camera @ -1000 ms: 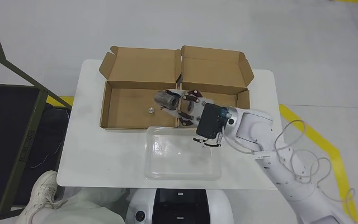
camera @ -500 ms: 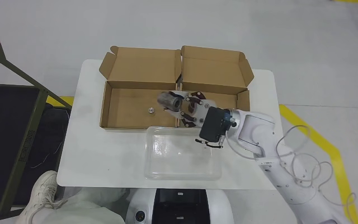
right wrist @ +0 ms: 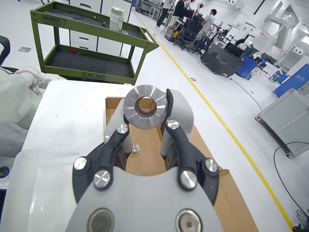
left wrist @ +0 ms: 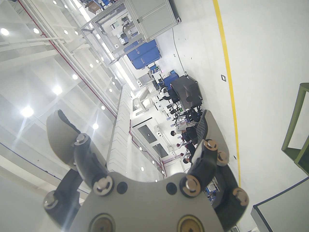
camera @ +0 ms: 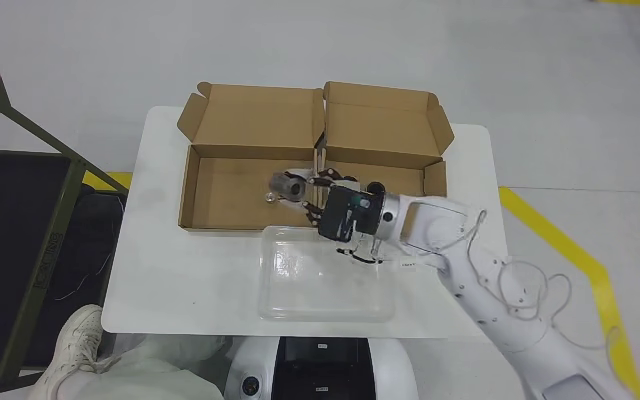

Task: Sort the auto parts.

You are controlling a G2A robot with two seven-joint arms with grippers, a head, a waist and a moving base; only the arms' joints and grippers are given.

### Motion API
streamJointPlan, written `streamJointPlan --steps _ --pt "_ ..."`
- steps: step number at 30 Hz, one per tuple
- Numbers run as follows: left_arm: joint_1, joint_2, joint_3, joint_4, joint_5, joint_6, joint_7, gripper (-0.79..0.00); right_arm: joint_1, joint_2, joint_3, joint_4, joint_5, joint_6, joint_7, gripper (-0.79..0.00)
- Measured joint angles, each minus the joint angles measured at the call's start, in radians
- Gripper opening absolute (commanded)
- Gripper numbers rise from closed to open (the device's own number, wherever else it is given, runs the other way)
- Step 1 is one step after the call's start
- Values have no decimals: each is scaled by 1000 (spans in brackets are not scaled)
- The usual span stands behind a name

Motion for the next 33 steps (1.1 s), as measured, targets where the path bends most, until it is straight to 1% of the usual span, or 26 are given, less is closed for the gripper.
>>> streamJointPlan --steps 7,13,21,33 --pt "0 0 0 0 0 0 0 0 76 -32 -59 133 53 20 69 -785" --pt "0 0 0 0 0 0 0 0 143 -66 -114 253 115 17 126 -785" --pt "0 0 0 0 0 0 0 0 234 -118 -187 405 195 23 230 -785" --pt "0 0 0 0 0 0 0 0 342 -200 -273 618 255 66 327 -785"
